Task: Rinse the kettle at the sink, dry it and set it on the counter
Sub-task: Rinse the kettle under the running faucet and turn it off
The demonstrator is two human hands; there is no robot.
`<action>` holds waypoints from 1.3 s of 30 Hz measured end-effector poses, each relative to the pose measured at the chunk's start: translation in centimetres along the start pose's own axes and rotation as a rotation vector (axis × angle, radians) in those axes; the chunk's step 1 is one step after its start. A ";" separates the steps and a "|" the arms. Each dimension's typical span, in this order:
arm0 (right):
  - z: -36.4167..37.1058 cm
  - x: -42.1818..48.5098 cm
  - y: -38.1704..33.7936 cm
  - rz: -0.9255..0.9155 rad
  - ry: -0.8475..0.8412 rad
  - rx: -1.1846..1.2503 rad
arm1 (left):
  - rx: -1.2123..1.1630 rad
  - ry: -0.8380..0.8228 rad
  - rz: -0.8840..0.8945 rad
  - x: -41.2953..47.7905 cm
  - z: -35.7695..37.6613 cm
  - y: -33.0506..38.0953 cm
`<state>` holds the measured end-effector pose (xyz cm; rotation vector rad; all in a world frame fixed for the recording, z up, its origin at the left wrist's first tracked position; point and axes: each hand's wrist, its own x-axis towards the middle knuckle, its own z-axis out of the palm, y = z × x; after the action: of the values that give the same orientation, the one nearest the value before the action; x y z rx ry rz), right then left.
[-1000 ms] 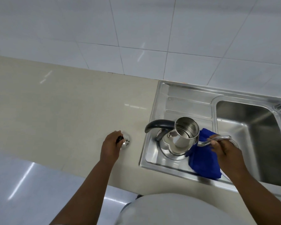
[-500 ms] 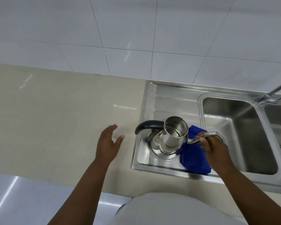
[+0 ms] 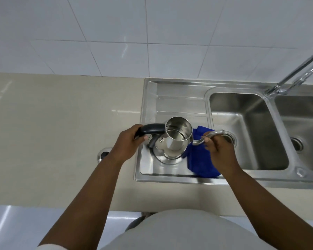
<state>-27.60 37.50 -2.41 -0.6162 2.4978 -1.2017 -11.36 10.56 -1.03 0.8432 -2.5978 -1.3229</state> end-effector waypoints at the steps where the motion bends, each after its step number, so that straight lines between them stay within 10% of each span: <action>1: -0.1 0.3 0.4 0.011 -0.022 0.030 | 0.007 0.018 -0.010 -0.2 0.0 0.5; 18: -12.9 1.8 6.0 -0.055 -0.054 0.299 | 0.012 0.212 -0.055 -2.6 7.8 14.2; 39: -28.7 11.2 18.4 0.089 0.117 0.150 | 0.046 -0.021 -0.088 10.8 26.1 25.3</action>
<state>-54.47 61.18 -0.52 -0.4037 2.4704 -1.4122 -39.96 35.37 0.88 0.9674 -2.6450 -1.3043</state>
